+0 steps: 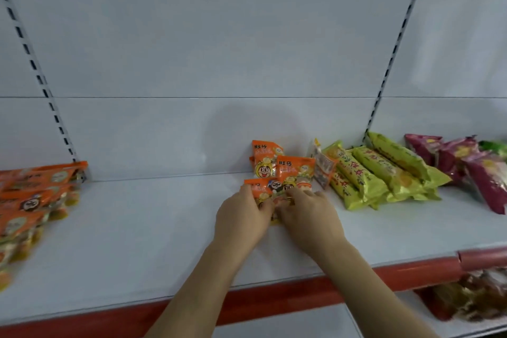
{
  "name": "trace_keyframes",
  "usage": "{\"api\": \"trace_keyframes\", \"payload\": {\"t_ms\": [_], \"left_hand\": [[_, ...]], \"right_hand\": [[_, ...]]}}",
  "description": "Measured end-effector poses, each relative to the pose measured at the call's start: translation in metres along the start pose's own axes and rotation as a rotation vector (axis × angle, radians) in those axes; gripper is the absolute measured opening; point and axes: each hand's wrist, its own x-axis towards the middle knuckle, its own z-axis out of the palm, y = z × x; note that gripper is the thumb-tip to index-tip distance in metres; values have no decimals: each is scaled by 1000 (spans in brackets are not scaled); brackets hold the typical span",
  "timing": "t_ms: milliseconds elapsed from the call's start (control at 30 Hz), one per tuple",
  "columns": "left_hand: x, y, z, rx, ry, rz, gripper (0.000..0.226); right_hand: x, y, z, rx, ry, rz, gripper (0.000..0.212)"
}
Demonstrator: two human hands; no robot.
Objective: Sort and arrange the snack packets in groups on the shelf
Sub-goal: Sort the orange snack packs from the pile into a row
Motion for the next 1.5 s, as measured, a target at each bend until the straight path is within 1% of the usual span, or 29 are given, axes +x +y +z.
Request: {"api": "trace_keyframes", "payload": {"t_ms": [100,167,200,233,267,333,367,400,467,500,533,567,633,667,700,767,833,900,967,1033,1100,1133,1200,1233,1267,1333,1367,1433,1500], "left_hand": [[10,5,0,-249,41,-192,39],[15,6,-3,-366,52,-260,29],[16,5,-4,-408,47,-279,24],[17,5,-5,-442,44,-301,23],[17,5,-5,-464,36,-316,28],[18,2,-5,-466,41,-322,56],[18,1,-6,-460,50,-317,63],[18,0,-7,-465,64,-314,66],[21,-6,-9,-488,98,-325,57],[21,-9,-11,-498,112,-328,45],[23,-13,-13,-506,116,-327,25],[23,-14,-15,-525,114,-323,11],[22,-16,-18,-585,109,-324,14],[23,-18,-18,-620,107,-331,11],[23,-18,-20,-651,119,-344,4],[27,-21,-21,-680,124,-357,7],[29,-24,-22,-689,124,-360,10],[30,-24,-25,-730,129,-338,14],[29,-20,-26,-774,125,-307,18],[26,-15,-28,-858,95,-262,19],[20,-10,-31,-946,12,-226,33],[18,-9,-32,-930,-7,-184,37],[16,-13,-34,-859,19,-107,42],[16,-16,-35,-831,41,-100,42],[17,-19,-36,-818,63,-103,40],[17,-26,-41,-802,102,-120,34],[17,-30,-43,-807,116,-128,31],[17,-39,-49,-825,134,-144,26],[17,-48,-53,-842,139,-167,27]], "right_hand": [[-1,6,3,146,-9,-89,16],[1,7,-1,254,-44,-114,14],[3,7,-4,300,-59,-105,15],[5,7,-8,334,-54,-77,16],[9,8,-12,353,-21,-43,16],[18,12,-17,310,55,47,18],[23,15,-19,250,62,113,21],[27,17,-20,183,43,178,26],[36,18,-20,78,-32,267,37],[39,17,-20,50,-61,301,43],[41,14,-19,32,-75,327,48],[43,12,-18,17,-87,351,52],[46,8,-15,13,-123,389,55],[47,8,-13,36,-145,409,54],[48,10,-10,80,-151,426,52],[47,14,-9,184,-123,445,43],[45,19,-11,284,-64,436,36],[39,14,-18,491,17,404,34],[33,-1,-26,684,64,341,22],[27,-19,-28,716,59,272,26],[23,-34,-25,671,53,238,28],[22,-39,-24,674,42,227,27],[21,-45,-22,738,-23,170,18],[22,-47,-22,739,-40,136,14],[25,-48,-23,708,-18,121,12],[37,-43,-22,607,79,170,20],[46,-40,-21,518,100,210,25],[64,-35,-15,283,67,246,36],[79,-32,-4,88,-19,232,44]]}}
